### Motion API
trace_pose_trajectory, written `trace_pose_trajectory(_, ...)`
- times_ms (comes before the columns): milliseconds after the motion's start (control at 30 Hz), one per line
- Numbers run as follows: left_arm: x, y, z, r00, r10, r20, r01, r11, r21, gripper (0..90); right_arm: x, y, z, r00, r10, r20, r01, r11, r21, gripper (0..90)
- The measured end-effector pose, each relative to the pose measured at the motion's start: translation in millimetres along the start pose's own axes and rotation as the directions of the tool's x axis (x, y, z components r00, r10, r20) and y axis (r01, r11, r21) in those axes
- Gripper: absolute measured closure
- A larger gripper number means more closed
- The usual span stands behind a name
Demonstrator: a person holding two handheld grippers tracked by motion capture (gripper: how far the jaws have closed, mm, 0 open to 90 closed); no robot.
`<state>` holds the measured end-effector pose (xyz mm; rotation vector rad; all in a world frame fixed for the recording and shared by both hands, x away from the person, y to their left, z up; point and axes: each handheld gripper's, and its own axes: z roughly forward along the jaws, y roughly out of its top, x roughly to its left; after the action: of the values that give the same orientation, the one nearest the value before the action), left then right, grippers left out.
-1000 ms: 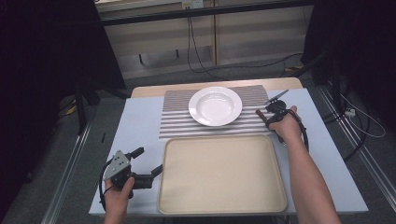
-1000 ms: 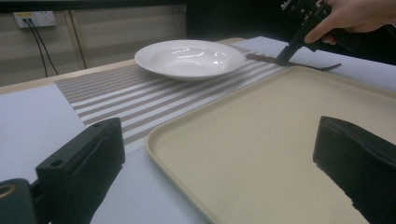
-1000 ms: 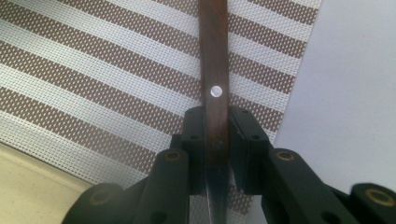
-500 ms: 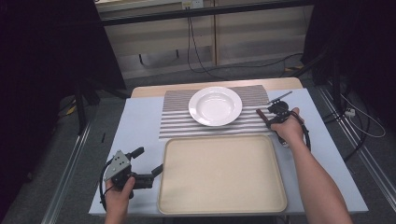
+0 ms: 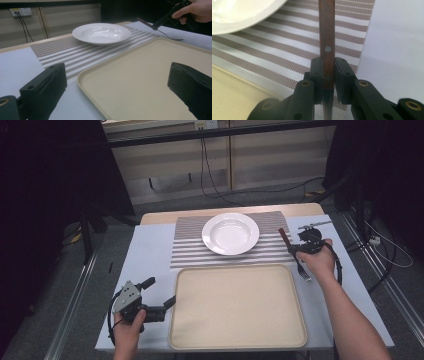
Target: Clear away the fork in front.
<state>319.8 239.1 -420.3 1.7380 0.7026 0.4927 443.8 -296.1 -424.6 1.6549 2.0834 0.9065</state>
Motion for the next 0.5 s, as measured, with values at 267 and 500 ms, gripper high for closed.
trace_pose_trajectory(267,-0.2,0.2,0.0,1.0,-0.007,0.001,0.007,1.0,-0.005,2.5,0.6,-2.2,-15.2,0.9989,0.025,-0.038,-0.03,0.993,-0.118,78.1)
trace_pose_trajectory(500,-1.1,0.5,0.3,0.9999,-0.011,0.001,0.011,0.9999,-0.012,2.5,1.0,-7.0,-22.2,0.998,0.032,-0.055,-0.041,0.982,-0.183,78.1)
